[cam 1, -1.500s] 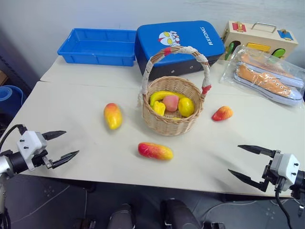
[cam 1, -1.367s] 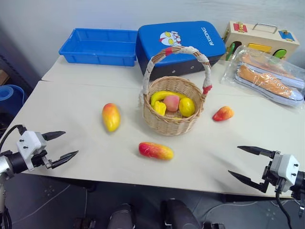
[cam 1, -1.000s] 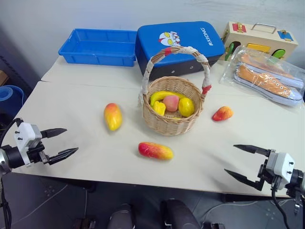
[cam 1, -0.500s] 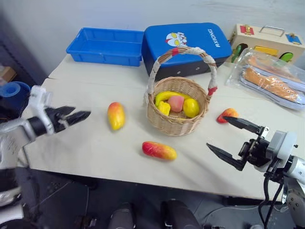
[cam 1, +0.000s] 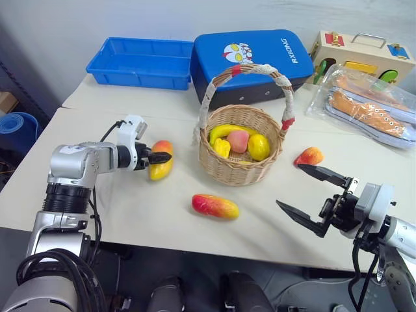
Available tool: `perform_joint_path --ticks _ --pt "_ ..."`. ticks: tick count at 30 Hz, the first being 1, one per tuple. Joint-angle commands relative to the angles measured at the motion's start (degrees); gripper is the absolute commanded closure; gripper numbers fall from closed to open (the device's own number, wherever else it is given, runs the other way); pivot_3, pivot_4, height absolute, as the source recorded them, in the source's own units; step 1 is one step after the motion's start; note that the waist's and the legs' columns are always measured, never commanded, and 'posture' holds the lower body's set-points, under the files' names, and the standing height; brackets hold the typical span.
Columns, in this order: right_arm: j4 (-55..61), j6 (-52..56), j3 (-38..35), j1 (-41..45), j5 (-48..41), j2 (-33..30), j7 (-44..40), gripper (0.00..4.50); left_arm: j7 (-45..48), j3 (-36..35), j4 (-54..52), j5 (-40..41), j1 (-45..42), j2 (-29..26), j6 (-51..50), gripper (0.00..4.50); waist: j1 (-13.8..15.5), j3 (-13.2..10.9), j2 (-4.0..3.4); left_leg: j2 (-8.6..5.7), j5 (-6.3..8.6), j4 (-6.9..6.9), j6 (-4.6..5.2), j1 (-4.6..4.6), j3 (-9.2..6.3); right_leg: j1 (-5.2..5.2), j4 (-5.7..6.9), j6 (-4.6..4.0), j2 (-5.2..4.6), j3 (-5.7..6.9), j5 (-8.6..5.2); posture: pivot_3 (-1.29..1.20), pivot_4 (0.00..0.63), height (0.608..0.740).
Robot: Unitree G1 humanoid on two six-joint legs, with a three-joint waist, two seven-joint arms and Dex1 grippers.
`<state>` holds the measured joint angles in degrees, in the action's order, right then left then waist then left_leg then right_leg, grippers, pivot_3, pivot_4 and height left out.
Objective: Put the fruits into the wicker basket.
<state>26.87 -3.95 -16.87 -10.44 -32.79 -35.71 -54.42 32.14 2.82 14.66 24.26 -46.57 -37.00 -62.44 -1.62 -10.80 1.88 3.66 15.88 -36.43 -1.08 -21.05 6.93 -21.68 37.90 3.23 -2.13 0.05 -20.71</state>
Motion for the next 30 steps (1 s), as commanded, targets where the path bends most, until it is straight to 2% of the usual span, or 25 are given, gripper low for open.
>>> perform_joint_path --ticks 1,3,7,11,15,18,20,24,26,27,29,30 --pt "1.40 -2.72 -3.11 -2.30 0.13 0.88 0.49 0.00 1.80 -1.15 1.50 -1.70 2.13 -0.82 4.19 1.47 -0.02 0.00 0.00 0.00 -0.01 0.00 0.02 -0.01 0.01 0.00 -0.01 -0.03 0.00 -0.03 -0.01 0.00 0.150 0.740" --pt "1.52 -3.51 -4.86 -4.13 0.12 1.39 1.22 0.00 6.91 -5.69 0.22 -0.31 4.44 -2.36 14.28 1.49 -0.16 0.00 0.00 -0.02 -0.04 0.00 0.05 -0.01 0.03 0.01 -0.02 -0.05 -0.01 -0.07 -0.02 0.00 0.150 0.740" --pt "1.52 -3.50 -8.82 -7.15 -0.90 2.61 3.54 0.00 30.11 -11.64 -7.41 4.79 11.67 -7.55 35.98 1.52 -0.27 -0.05 0.08 0.06 -0.06 0.02 -0.02 -0.11 0.08 -0.16 0.00 -0.12 0.02 -0.06 -0.04 0.00 0.150 0.740" --pt "0.51 -3.32 -11.94 -8.65 -0.67 3.31 5.65 0.00 37.76 -12.45 -12.58 9.47 10.67 -7.93 37.57 1.52 0.73 -0.03 0.05 -0.02 -0.04 0.04 0.01 -0.14 -0.02 -0.06 -0.05 -0.14 -0.10 0.05 -0.06 0.00 0.150 0.740" --pt "-0.43 -3.21 -14.19 -9.05 -0.47 3.92 7.70 0.00 35.61 -4.06 -15.68 4.60 3.89 -0.94 41.14 1.52 2.07 -0.02 0.04 -0.21 -0.04 -0.01 0.29 -0.08 -0.04 0.18 -0.19 -0.13 -0.21 0.01 -0.05 0.00 0.150 0.740" --pt "1.23 -2.99 -14.07 -9.92 -0.39 4.77 8.76 0.00 27.73 3.53 -11.62 -3.38 -2.68 7.71 41.96 1.52 2.28 -0.02 0.04 -0.39 -0.03 -0.08 0.49 -0.13 0.00 0.19 -0.24 0.05 -0.24 -0.14 0.04 0.00 0.150 0.740" --pt "2.47 -2.87 -13.46 -10.43 -0.11 5.54 9.59 0.00 23.28 6.11 -8.10 -7.14 -6.62 12.66 42.57 1.52 2.24 -0.02 0.04 -0.42 -0.01 -0.15 0.54 -0.20 -0.02 0.16 -0.31 0.11 -0.19 -0.23 0.06 0.00 0.150 0.740" --pt "4.40 -2.68 -12.47 -11.28 0.34 6.66 11.18 0.00 18.21 7.40 -2.44 -12.30 -10.65 16.77 46.24 1.52 0.49 -0.02 0.02 -0.32 0.08 -0.20 0.48 -0.18 0.11 0.09 -0.29 0.22 -0.04 -0.47 0.01 0.00 0.150 0.740" --pt "5.75 -2.34 -11.83 -11.76 0.69 7.36 12.30 0.00 17.70 7.64 -0.65 -13.42 -11.09 17.41 48.24 0.85 -0.13 -0.02 0.01 -0.20 0.09 -0.17 0.34 -0.10 0.05 0.08 -0.21 0.23 0.07 -0.47 0.00 0.00 0.150 0.740" --pt "6.33 -2.13 -11.48 -11.91 0.89 7.61 12.77 0.00 18.25 8.05 -0.30 -13.58 -10.79 17.49 48.62 0.68 -0.15 -0.02 0.01 -0.10 0.09 -0.18 0.27 -0.09 0.05 0.06 -0.19 0.22 0.18 -0.49 0.00 0.00 0.150 0.740" --pt "7.01 -1.80 -10.91 -11.95 1.13 7.84 13.49 0.00 18.69 8.37 0.24 -14.16 -9.84 17.58 50.13 0.06 -0.09 -0.03 0.00 0.01 0.04 -0.19 0.13 -0.10 0.01 0.05 -0.17 0.18 0.36 -0.55 -0.02 0.00 0.150 0.740" --pt "7.20 -1.70 -10.65 -11.90 1.27 7.77 13.72 0.00 18.56 8.16 0.43 -14.55 -9.37 17.58 51.68 0.02 -0.03 -0.03 0.00 0.04 0.01 -0.19 0.08 -0.09 -0.03 0.05 -0.15 0.16 0.41 -0.57 -0.02 0.00 0.150 0.740"
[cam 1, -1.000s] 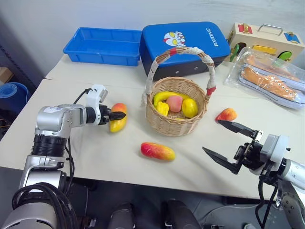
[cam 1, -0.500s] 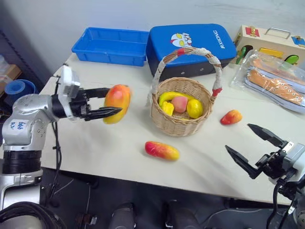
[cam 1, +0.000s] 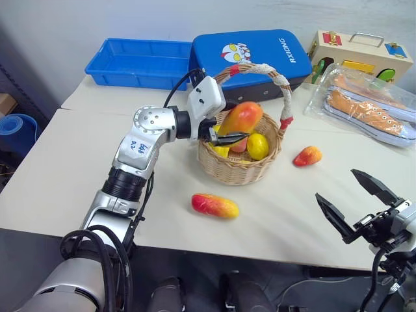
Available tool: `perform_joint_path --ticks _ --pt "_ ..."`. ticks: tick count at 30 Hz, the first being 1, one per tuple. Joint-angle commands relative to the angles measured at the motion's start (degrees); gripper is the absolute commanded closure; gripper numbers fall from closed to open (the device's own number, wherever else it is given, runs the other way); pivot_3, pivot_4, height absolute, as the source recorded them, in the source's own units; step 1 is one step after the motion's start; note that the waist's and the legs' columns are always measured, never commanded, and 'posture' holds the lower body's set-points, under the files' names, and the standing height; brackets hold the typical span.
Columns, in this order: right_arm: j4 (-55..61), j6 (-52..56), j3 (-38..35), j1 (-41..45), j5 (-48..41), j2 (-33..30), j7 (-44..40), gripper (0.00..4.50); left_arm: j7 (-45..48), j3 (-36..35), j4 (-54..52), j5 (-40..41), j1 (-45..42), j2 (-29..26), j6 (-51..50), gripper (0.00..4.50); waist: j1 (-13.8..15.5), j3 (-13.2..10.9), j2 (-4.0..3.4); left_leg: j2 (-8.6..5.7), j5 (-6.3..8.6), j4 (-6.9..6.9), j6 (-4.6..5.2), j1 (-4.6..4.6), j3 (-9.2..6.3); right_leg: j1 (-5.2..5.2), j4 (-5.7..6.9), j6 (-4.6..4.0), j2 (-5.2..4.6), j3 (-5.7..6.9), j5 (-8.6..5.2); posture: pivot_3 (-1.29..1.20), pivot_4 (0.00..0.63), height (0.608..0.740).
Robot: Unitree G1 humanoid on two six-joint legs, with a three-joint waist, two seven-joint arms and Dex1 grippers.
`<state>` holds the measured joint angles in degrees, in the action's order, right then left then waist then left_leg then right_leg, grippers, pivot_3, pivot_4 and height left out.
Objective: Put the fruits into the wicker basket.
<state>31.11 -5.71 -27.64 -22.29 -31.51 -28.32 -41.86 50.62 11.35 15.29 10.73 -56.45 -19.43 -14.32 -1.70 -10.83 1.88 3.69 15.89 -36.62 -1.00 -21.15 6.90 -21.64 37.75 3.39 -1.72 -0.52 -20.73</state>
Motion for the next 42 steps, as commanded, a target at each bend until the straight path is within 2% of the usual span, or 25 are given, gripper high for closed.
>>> perform_joint_path --ticks 1,4,6,8,10,13,16,19,21,23,27,29,33,35,40,42 --pt "3.03 0.14 0.31 0.15 0.08 0.20 1.31 0.00 -0.10 -1.01 0.09 -1.00 0.83 0.16 5.26 0.02 0.10 0.00 0.00 0.01 -0.01 -0.01 -0.02 0.01 -0.02 0.00 0.03 -0.02 0.02 -0.01 -0.01 0.00 0.150 0.740" --pt "2.75 0.74 0.43 1.54 -0.16 -0.32 1.92 0.00 0.50 -4.12 0.81 0.88 1.62 -0.14 9.30 0.02 0.11 0.00 0.00 0.01 -0.02 -0.07 -0.02 -0.02 -0.02 0.00 0.05 -0.04 0.03 -0.04 -0.01 0.00 0.150 0.740" --pt "2.35 1.12 0.42 2.53 -0.28 -0.85 1.88 0.00 2.35 -8.36 -1.20 6.58 2.40 -0.34 7.28 0.02 0.10 0.00 0.00 0.01 -0.01 -0.13 0.00 -0.04 0.00 0.00 0.06 -0.04 0.02 -0.06 -0.01 0.00 0.150 0.740" --pt "2.28 1.93 -0.08 3.00 -1.86 -2.60 -0.12 0.00 9.99 -13.81 -6.34 14.71 5.87 -5.40 3.90 0.02 -0.29 -0.02 -0.04 0.03 0.01 -0.16 0.01 -0.04 0.00 0.00 0.07 -0.04 0.02 -0.05 -0.01 0.00 0.150 0.740" --pt "2.34 2.34 -0.77 2.48 -3.15 -4.36 -2.71 0.00 15.64 -16.87 -8.77 18.04 9.19 -11.68 1.40 0.02 -0.88 -0.03 -0.08 0.12 0.06 -0.17 -0.06 0.01 0.09 -0.03 0.15 -0.04 0.07 -0.08 -0.01 0.00 0.150 0.740" --pt "1.63 2.12 -1.53 0.98 -4.49 -7.68 -8.38 0.00 24.30 -19.26 -6.38 17.81 15.70 -23.17 0.26 0.02 -0.89 -0.02 -0.11 0.23 0.07 -0.15 -0.21 0.08 -0.07 -0.02 0.23 -0.13 0.20 0.03 -0.06 0.00 0.150 0.740" --pt "1.54 1.43 -0.79 -0.40 -5.57 -10.35 -14.34 0.00 30.86 -20.85 1.97 14.11 22.08 -32.51 5.67 0.02 -0.66 -0.02 -0.12 0.22 0.08 -0.16 -0.19 0.06 -0.06 0.00 0.19 -0.23 0.18 0.02 -0.12 0.00 0.150 0.740" --pt "2.01 0.02 1.23 -1.61 -6.02 -11.90 -20.39 0.00 34.43 -20.62 12.48 9.45 26.68 -38.25 13.86 0.02 -0.26 -0.02 -0.11 0.18 0.21 -0.26 0.05 0.03 -0.06 0.04 0.14 -0.26 0.05 0.05 -0.14 0.00 0.150 0.740" --pt "1.84 -1.04 2.06 -2.00 -5.69 -12.17 -23.16 0.00 34.57 -20.23 17.67 7.24 27.44 -39.60 18.51 0.02 0.12 -0.02 -0.11 0.14 0.44 -0.27 0.42 0.02 -0.06 0.05 0.11 -0.27 -0.10 0.12 -0.14 0.00 0.150 0.740" --pt "0.82 -1.88 2.08 -1.76 -5.34 -12.08 -24.43 0.00 34.14 -19.92 19.83 6.09 27.01 -39.73 20.42 0.02 0.75 -0.02 -0.06 0.05 0.50 -0.29 0.53 -0.06 -0.13 0.05 0.09 -0.28 -0.29 0.26 -0.14 0.00 0.150 0.740" --pt "-1.01 -0.98 1.32 -0.37 -5.01 -12.40 -24.33 0.00 34.17 -18.52 7.38 10.36 27.17 -35.49 13.46 0.02 1.67 0.01 -0.01 -0.11 0.64 -0.35 0.77 -0.14 -0.14 0.10 0.02 -0.27 -0.63 0.42 -0.14 0.00 0.150 0.740" --pt "-0.87 -0.58 1.43 -0.10 -5.09 -12.44 -24.36 0.00 33.49 -15.82 -0.78 11.32 27.28 -33.10 8.98 0.02 1.64 0.01 -0.01 -0.13 0.64 -0.38 0.80 -0.20 -0.13 0.11 -0.01 -0.27 -0.73 0.46 -0.14 0.00 0.150 0.740" --pt "-0.26 1.54 2.43 1.45 -5.21 -12.97 -23.32 0.00 27.21 -6.10 -13.59 9.75 22.24 -24.03 -2.61 0.02 1.60 0.01 -0.02 -0.13 0.63 -0.39 0.79 -0.20 -0.13 0.14 0.01 -0.24 -0.69 0.47 -0.13 0.00 0.150 0.740" --pt "-0.27 2.02 2.72 2.16 -5.05 -13.01 -23.15 0.00 24.55 -0.50 -13.81 5.99 18.43 -18.64 -4.29 0.02 1.54 0.01 -0.02 -0.12 0.61 -0.45 0.78 -0.20 -0.12 0.15 0.05 -0.20 -0.59 0.44 -0.11 0.00 0.150 0.740" --pt "-0.24 1.94 2.94 2.61 -4.43 -12.41 -23.01 0.00 22.84 8.56 -9.79 -0.78 14.20 -11.96 -3.85 0.02 0.17 0.01 -0.03 0.00 0.38 -0.46 0.37 -0.08 0.03 0.13 0.07 -0.16 -0.19 0.13 -0.09 0.00 0.150 0.740" --pt "-0.20 1.98 2.90 2.50 -4.20 -12.13 -22.62 0.00 23.52 9.65 -9.95 -0.77 14.10 -11.32 -4.96 0.43 -0.15 0.01 -0.03 0.08 0.36 -0.44 0.31 -0.07 0.02 0.11 0.08 -0.16 -0.03 0.03 -0.10 0.00 0.150 0.740"
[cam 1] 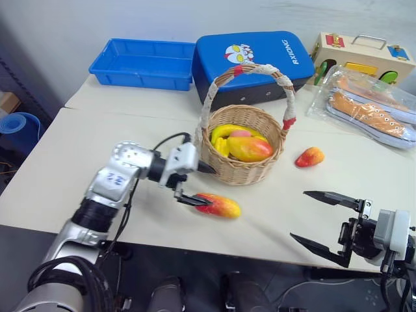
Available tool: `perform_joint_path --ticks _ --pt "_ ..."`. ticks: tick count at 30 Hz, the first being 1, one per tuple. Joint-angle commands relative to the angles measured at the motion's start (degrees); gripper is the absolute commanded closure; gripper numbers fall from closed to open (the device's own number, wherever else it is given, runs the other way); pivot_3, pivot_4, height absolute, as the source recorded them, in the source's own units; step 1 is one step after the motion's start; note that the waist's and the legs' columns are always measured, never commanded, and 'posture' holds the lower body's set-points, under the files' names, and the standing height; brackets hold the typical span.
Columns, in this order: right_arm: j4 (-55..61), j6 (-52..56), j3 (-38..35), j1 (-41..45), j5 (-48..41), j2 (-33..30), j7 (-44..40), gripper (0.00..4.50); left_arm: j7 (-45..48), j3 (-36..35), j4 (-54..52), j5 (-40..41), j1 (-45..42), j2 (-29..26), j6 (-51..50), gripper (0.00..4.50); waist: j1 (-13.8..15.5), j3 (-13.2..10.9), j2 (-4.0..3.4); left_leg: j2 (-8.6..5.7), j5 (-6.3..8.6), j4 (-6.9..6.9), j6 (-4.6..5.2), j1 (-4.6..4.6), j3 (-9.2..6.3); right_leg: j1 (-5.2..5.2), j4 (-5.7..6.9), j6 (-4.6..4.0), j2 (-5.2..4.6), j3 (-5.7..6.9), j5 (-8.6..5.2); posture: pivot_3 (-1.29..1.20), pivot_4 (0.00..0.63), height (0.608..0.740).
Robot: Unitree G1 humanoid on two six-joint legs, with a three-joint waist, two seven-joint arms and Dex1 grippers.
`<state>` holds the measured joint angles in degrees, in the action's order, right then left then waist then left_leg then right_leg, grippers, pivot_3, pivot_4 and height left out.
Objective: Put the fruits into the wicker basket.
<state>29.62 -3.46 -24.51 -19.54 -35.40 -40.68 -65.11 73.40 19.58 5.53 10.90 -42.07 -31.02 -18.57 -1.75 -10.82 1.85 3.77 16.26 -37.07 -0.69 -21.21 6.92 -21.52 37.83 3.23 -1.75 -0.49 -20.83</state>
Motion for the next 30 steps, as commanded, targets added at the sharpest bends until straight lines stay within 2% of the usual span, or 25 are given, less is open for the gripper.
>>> perform_joint_path --ticks 1,4,8,10,14,16,19,22,28,30 --pt "1.24 -0.31 -0.35 -0.32 -0.24 0.41 0.91 0.00 1.07 1.97 -0.42 -1.10 -0.32 0.05 -1.86 0.64 -0.15 0.00 0.00 0.03 -0.02 0.00 -0.07 0.02 -0.02 -0.01 0.01 0.00 0.06 -0.04 0.00 0.00 0.150 0.740" --pt "0.14 -1.02 -0.72 -0.74 0.46 0.81 1.03 0.00 2.27 4.95 0.06 -4.70 0.48 -1.88 0.61 1.59 -0.11 0.00 -0.01 0.08 -0.06 0.00 -0.14 0.04 -0.06 -0.03 0.05 -0.01 0.12 -0.06 0.00 0.00 0.150 0.740" --pt "-0.03 -1.19 -0.67 -0.92 0.89 1.02 1.51 0.00 0.73 5.24 -1.08 -5.89 1.65 -1.21 1.00 2.82 0.19 0.00 -0.01 0.05 -0.05 -0.02 -0.12 0.02 -0.08 -0.02 0.04 -0.02 0.06 -0.07 -0.01 0.00 0.150 0.740" --pt "0.29 -0.75 -0.58 -0.65 0.92 0.91 1.98 0.00 0.88 4.01 -1.92 -4.74 1.64 -1.06 0.66 3.11 0.26 0.00 -0.01 0.02 0.01 -0.03 -0.01 0.01 -0.07 0.01 0.02 -0.02 -0.01 -0.06 0.00 0.00 0.150 0.740" --pt "1.18 0.77 -0.35 0.21 0.74 0.34 3.27 0.00 4.44 0.95 -4.30 -0.88 2.09 -2.37 3.71 3.13 0.16 0.00 -0.01 0.03 0.02 -0.02 0.00 0.01 -0.08 0.00 0.03 -0.02 -0.02 -0.04 0.00 0.00 0.150 0.740" --pt "1.80 1.59 -0.32 0.27 0.67 0.30 3.97 0.00 5.45 -4.61 -6.55 5.97 2.11 -1.22 3.77 3.13 0.17 0.00 -0.02 0.04 0.01 -0.01 -0.01 0.00 -0.09 -0.01 0.04 -0.02 0.00 -0.03 -0.01 0.00 0.150 0.740" --pt "2.41 2.82 -0.71 -0.07 0.48 0.35 5.07 0.00 -0.43 -13.87 -8.83 14.15 -1.38 0.84 -2.53 3.13 0.19 0.00 -0.02 0.06 0.00 -0.04 -0.02 -0.03 -0.14 -0.01 0.05 -0.02 -0.01 0.01 0.00 0.00 0.150 0.740" --pt "2.58 3.38 -1.30 0.10 0.83 0.64 6.55 0.00 -12.57 -16.61 -6.13 11.49 -6.12 4.28 -6.66 3.13 0.36 0.00 -0.02 0.01 0.02 -0.07 0.02 -0.02 -0.17 0.03 0.04 -0.01 -0.01 0.01 0.00 0.00 0.150 0.740" --pt "3.71 5.56 -2.08 3.16 -0.01 2.84 13.80 0.00 -26.61 -13.05 -0.03 2.45 -10.00 10.50 -6.82 3.13 0.42 0.00 -0.02 -0.07 -0.02 -0.09 -0.04 -0.03 -0.16 0.06 -0.01 0.11 -0.03 -0.04 0.03 0.00 0.150 0.740" --pt "3.97 6.12 -2.01 3.49 0.04 2.99 14.87 0.00 -27.41 -12.68 0.13 2.13 -9.60 11.21 -7.26 2.36 0.21 0.00 -0.01 -0.05 -0.04 -0.06 -0.10 -0.05 -0.15 0.00 0.00 0.11 0.00 -0.04 0.03 0.00 0.150 0.740"
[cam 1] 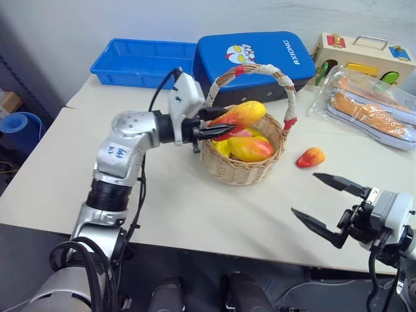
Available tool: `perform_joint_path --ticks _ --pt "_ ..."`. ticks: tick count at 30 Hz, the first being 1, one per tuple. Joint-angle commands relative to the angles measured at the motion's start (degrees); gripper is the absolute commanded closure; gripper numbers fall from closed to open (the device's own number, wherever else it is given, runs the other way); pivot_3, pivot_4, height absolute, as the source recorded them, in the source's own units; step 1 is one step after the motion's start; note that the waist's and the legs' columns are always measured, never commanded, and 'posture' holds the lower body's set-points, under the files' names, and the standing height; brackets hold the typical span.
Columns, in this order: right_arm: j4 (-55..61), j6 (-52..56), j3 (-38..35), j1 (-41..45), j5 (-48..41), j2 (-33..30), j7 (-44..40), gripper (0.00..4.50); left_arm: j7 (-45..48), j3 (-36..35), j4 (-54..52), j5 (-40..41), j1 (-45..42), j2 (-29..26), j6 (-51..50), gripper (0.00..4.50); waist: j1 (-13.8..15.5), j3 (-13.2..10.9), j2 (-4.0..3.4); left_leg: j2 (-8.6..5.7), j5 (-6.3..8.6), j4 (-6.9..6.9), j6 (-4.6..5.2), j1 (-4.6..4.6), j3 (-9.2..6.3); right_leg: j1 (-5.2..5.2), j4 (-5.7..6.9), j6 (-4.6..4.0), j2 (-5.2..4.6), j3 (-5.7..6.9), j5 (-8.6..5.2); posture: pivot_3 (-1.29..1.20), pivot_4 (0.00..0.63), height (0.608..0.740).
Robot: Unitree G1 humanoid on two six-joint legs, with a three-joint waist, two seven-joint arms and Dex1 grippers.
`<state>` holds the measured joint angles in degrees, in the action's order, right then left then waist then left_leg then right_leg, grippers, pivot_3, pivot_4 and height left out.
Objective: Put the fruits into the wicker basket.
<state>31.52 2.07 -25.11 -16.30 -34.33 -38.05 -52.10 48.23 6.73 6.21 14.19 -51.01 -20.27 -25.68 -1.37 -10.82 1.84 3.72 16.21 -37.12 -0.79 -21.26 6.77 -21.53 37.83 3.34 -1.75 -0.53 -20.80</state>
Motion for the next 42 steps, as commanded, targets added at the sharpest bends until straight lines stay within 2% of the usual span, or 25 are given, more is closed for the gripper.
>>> perform_joint_path --ticks 1,4,7,10,13,14,19,22,25,28,32,33,37,39,42 --pt "2.10 0.78 -1.44 0.37 -1.08 0.43 2.31 0.00 -2.76 0.21 -0.65 -1.32 -0.54 0.50 -0.53 2.07 -0.26 0.00 0.00 0.03 -0.02 0.04 -0.04 -0.02 0.01 -0.03 -0.01 0.00 0.03 -0.01 0.00 0.00 0.150 0.740" --pt "1.36 0.94 -2.94 0.44 -1.07 0.58 3.86 0.00 -2.97 -0.02 -1.44 -1.52 0.07 -0.19 0.32 1.19 -0.27 0.00 -0.01 0.09 -0.06 0.07 -0.16 0.05 0.05 -0.05 0.04 0.00 0.10 -0.02 0.00 0.00 0.150 0.740" --pt "-0.18 0.66 -6.00 -0.31 -1.19 1.15 5.34 0.00 3.62 -2.67 -3.23 2.10 2.64 -3.86 4.65 0.27 -0.30 0.00 -0.01 0.10 -0.10 0.08 -0.21 0.05 0.04 -0.04 0.05 -0.01 0.10 -0.03 0.00 0.00 0.150 0.740" --pt "-2.18 -0.87 -10.60 -4.45 -0.56 3.28 5.43 0.00 13.26 -6.53 -2.75 6.53 6.58 -9.00 11.02 0.27 -0.24 0.00 -0.02 0.11 -0.11 0.09 -0.23 0.06 0.06 -0.04 0.05 -0.02 0.11 -0.02 -0.01 0.00 0.150 0.740" --pt "-4.19 -2.92 -14.76 -10.15 -1.53 6.90 4.26 0.00 25.11 -11.15 -3.12 13.06 12.52 -15.66 11.61 0.27 -0.17 0.01 -0.03 0.10 -0.11 0.13 -0.23 0.07 0.06 -0.03 0.04 -0.03 0.09 0.00 -0.02 0.00 0.150 0.740" --pt "-5.03 -4.28 -15.27 -11.39 -1.01 7.82 3.75 0.00 27.46 -11.80 -2.80 13.81 14.19 -18.12 10.39 0.13 -0.19 0.01 -0.04 0.11 -0.11 0.16 -0.23 0.05 0.06 -0.03 0.00 -0.03 0.09 0.01 -0.02 0.00 0.150 0.740" --pt "-12.17 -8.64 -15.48 -12.75 3.49 11.49 5.91 0.00 30.15 -16.23 2.83 12.92 19.27 -25.94 12.58 0.13 -0.30 0.00 -0.05 0.04 0.03 0.14 -0.06 0.09 0.08 0.04 -0.06 -0.12 -0.08 0.05 -0.04 0.00 0.150 0.740" --pt "-13.28 -8.08 -13.59 -10.40 4.62 11.50 7.93 0.00 30.95 -19.33 7.49 12.91 21.30 -27.64 17.07 0.13 -0.53 0.00 -0.09 0.01 0.13 0.18 0.23 0.15 0.11 0.04 -0.04 -0.20 -0.21 0.07 0.04 0.00 0.150 0.740" --pt "-11.64 1.43 -10.16 -4.19 7.19 7.35 14.90 0.00 31.29 -20.63 6.22 14.98 22.36 -27.66 16.43 0.13 -0.71 0.00 -0.11 0.01 0.14 0.23 0.24 0.14 0.10 -0.02 0.00 -0.24 -0.29 0.12 0.01 0.00 0.150 0.740" --pt "-11.56 11.62 -6.72 4.83 6.00 3.04 19.68 0.00 30.10 -20.62 4.13 16.25 21.92 -26.99 14.15 0.13 -0.98 -0.01 -0.12 -0.06 0.12 0.20 0.28 0.08 0.10 -0.07 0.05 -0.25 -0.42 0.15 0.03 0.00 0.150 0.740" --pt "-25.85 26.35 4.53 29.53 8.29 -2.26 21.63 0.00 28.12 -18.70 1.35 17.04 21.12 -24.02 12.54 0.13 -1.21 -0.03 -0.21 -0.06 0.10 0.22 0.27 0.02 0.06 -0.15 0.10 -0.28 -0.39 0.21 0.01 0.00 0.150 0.740" --pt "-28.42 28.35 6.37 32.74 8.66 -2.78 20.94 0.00 27.93 -18.41 0.92 17.13 21.01 -23.54 12.17 0.13 -1.38 -0.05 -0.23 -0.07 0.09 0.17 0.26 0.02 0.11 -0.19 0.14 -0.28 -0.40 0.17 0.01 0.00 0.150 0.740" --pt "-43.76 28.10 13.53 46.85 14.48 -1.47 21.28 0.00 26.73 -16.62 -0.55 16.19 20.17 -21.42 12.38 0.13 -0.78 -0.05 -0.23 0.07 0.04 0.17 0.09 -0.17 0.00 -0.42 0.18 -0.25 -0.14 0.20 0.00 0.00 0.150 0.740" --pt "-53.09 27.86 17.11 53.54 18.04 -0.34 21.98 0.00 26.00 -15.73 -1.66 16.00 19.74 -20.66 11.93 0.13 -0.75 -0.04 -0.23 0.06 -0.04 0.04 -0.05 -0.61 0.16 -0.96 0.44 -0.15 -0.12 0.07 0.04 0.00 0.150 0.740" --pt "-64.49 24.96 20.67 58.86 22.69 0.23 21.82 0.00 25.10 -15.27 -3.89 16.19 19.81 -20.59 11.28 0.13 -0.76 -0.05 -0.23 0.05 -0.06 -0.18 -0.07 -1.25 0.26 -1.75 0.82 -0.04 -0.14 0.01 0.10 0.00 0.150 0.740"
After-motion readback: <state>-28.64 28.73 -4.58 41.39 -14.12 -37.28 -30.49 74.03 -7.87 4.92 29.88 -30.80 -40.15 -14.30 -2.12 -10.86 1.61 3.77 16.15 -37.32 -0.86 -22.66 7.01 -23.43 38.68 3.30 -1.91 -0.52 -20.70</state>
